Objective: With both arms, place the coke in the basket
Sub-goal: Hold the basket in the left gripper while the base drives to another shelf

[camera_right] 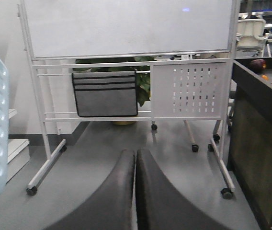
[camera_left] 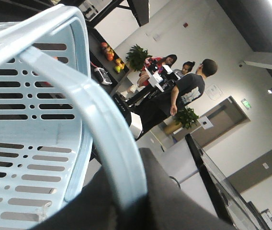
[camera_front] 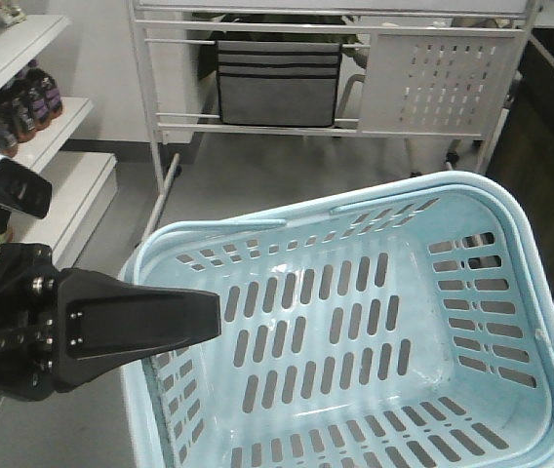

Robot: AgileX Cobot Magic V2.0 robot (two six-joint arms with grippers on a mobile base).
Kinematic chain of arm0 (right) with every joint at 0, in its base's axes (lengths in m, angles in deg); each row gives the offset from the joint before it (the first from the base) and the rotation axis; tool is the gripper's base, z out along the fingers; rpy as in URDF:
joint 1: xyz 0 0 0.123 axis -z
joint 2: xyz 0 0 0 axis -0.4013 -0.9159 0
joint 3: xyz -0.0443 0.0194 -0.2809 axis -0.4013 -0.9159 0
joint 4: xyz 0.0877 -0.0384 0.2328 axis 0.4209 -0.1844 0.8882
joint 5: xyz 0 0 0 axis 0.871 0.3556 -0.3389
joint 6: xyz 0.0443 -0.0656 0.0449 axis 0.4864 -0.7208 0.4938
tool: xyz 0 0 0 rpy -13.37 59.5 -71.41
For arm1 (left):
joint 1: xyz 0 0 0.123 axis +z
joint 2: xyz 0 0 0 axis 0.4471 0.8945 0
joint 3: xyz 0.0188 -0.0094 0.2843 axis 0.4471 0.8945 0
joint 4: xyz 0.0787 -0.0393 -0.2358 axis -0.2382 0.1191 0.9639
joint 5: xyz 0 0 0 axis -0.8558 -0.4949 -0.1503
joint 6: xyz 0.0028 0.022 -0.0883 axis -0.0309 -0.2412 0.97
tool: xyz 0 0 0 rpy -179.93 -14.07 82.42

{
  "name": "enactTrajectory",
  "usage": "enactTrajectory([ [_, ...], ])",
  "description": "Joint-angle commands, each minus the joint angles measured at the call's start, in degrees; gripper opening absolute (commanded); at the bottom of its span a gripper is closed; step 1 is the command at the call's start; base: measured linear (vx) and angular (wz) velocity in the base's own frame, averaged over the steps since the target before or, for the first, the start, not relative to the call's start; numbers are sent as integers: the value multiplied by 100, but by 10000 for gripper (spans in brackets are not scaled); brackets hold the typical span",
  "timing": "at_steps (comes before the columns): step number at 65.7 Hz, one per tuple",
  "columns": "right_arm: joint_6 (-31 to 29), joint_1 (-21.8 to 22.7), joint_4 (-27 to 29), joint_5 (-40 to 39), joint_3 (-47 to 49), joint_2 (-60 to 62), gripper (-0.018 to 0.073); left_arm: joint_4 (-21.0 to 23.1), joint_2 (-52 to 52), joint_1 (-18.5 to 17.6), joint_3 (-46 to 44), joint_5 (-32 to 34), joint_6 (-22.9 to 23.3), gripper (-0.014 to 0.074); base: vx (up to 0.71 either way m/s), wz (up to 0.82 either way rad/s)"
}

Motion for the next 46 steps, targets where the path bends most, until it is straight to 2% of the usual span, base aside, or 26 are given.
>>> enactTrajectory([
  [1, -14, 24, -43, -424, -46, 69, -5, 600, -117, -38, -159, 1097, -25, -6, 19, -46],
  [22, -14, 24, -43, -424, -46, 69, -5, 600, -117, -38, -159, 1097, -25, -6, 20, -33],
  [46, -14, 24, -43, -424, -46, 69, -5, 600, -117, -38, -159, 1097, -25, -6, 23, -11],
])
